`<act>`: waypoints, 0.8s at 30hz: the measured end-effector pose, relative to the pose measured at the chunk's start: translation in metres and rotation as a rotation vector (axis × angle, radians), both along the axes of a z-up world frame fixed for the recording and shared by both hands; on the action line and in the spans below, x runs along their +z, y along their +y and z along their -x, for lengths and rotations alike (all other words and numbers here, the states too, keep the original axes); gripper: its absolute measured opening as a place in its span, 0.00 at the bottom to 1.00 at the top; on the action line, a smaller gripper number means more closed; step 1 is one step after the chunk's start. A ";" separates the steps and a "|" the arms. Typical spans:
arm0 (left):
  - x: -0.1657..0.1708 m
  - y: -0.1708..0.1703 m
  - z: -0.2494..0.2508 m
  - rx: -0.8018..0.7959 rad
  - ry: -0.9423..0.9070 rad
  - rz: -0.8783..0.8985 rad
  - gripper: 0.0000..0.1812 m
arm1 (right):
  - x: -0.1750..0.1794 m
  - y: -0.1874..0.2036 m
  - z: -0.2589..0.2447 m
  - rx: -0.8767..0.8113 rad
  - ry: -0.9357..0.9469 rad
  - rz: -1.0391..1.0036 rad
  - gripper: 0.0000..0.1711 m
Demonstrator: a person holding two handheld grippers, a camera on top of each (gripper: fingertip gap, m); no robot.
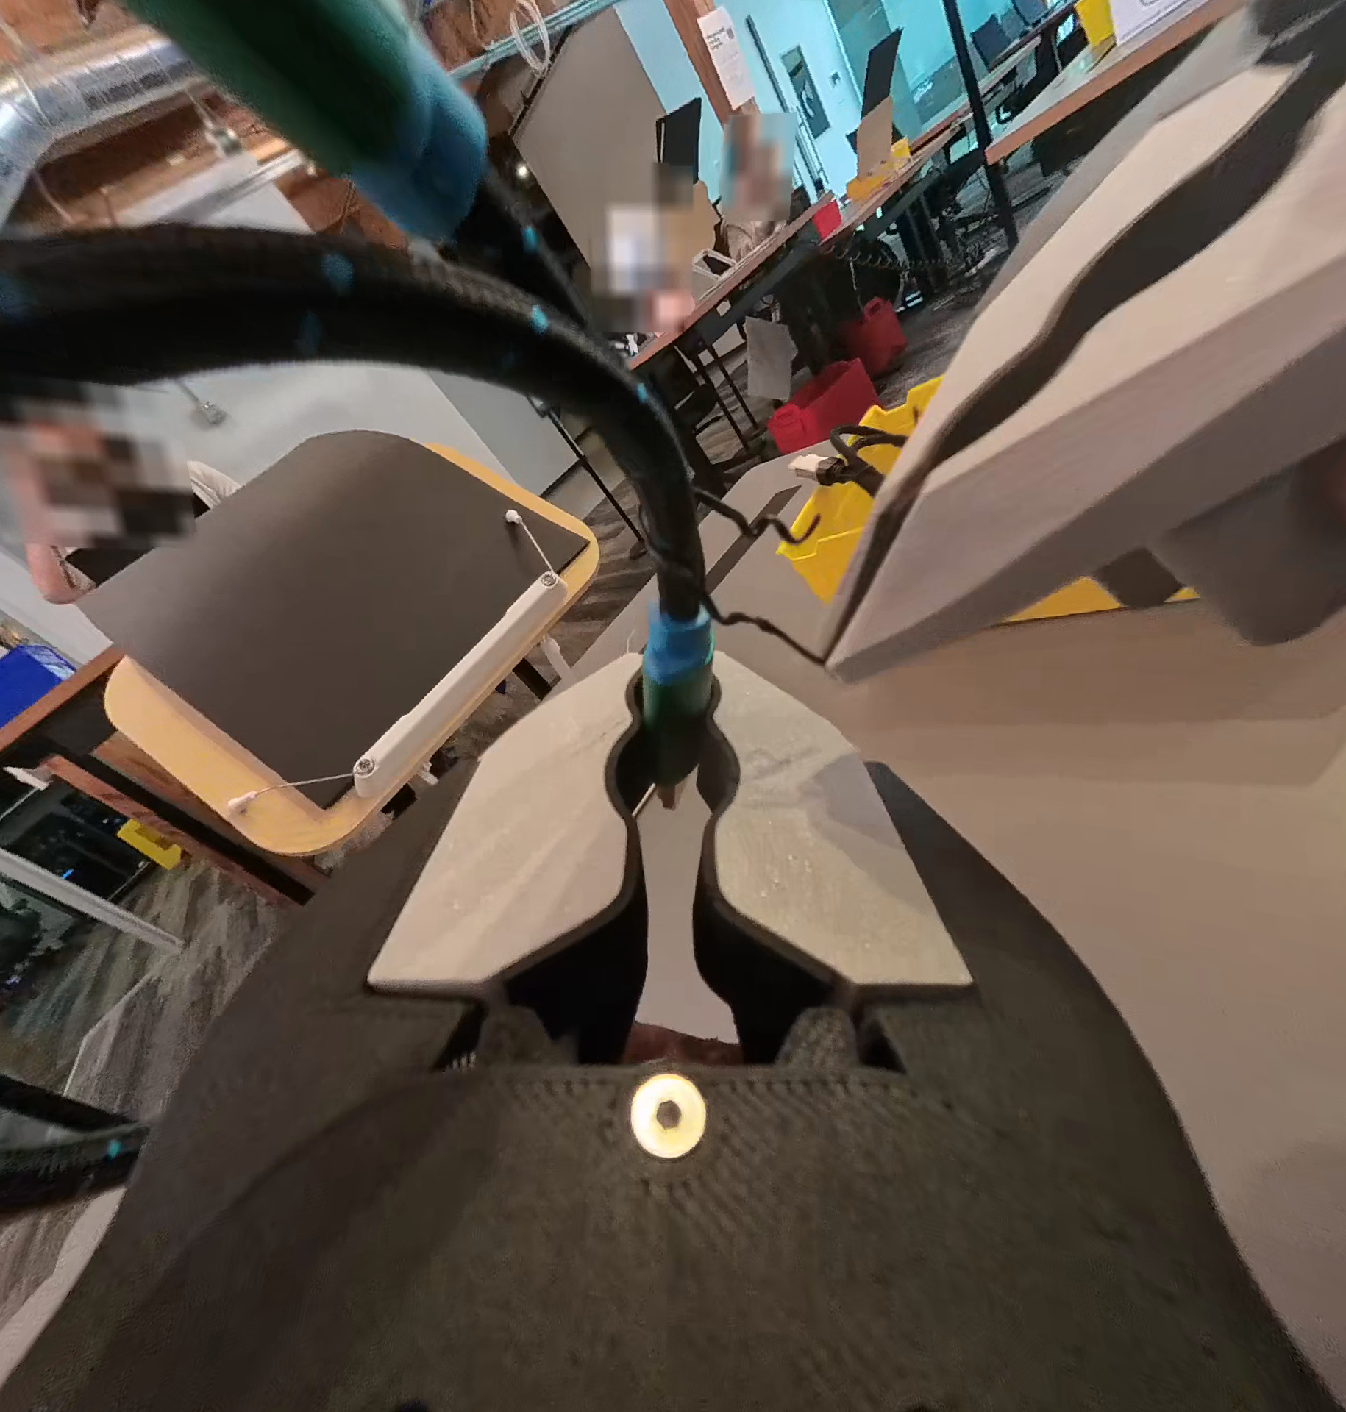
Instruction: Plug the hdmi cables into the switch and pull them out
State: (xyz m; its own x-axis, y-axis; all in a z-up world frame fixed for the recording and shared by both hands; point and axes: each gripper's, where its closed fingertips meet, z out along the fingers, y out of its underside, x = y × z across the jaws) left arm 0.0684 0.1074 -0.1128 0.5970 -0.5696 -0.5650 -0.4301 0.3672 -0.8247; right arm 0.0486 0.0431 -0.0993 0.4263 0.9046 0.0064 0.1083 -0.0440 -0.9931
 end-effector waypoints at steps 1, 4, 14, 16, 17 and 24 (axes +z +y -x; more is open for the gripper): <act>-0.001 0.001 0.001 0.006 0.002 -0.002 0.04 | 0.003 -0.003 0.001 0.013 0.004 -0.005 0.00; -0.004 0.004 0.002 0.017 0.020 0.002 0.04 | 0.012 -0.012 0.000 0.050 0.025 -0.020 0.00; -0.021 0.032 0.020 0.078 -0.011 0.171 0.04 | 0.026 -0.026 -0.006 0.125 0.091 0.039 0.00; -0.023 0.039 0.026 0.086 -0.024 0.217 0.04 | 0.026 -0.021 -0.018 0.092 0.081 0.035 0.00; -0.024 0.042 0.029 0.083 -0.032 0.229 0.04 | 0.026 -0.019 -0.025 0.075 0.078 0.035 0.00; -0.034 0.041 0.026 0.017 -0.050 0.320 0.04 | 0.026 0.016 -0.106 -0.168 -0.025 -0.020 0.00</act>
State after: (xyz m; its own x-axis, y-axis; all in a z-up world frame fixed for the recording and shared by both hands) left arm 0.0426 0.1484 -0.1472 0.6303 -0.7033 -0.3288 -0.3899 0.0794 -0.9174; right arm 0.1546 0.0588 -0.0732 0.5708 0.8203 0.0361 0.1256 -0.0438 -0.9911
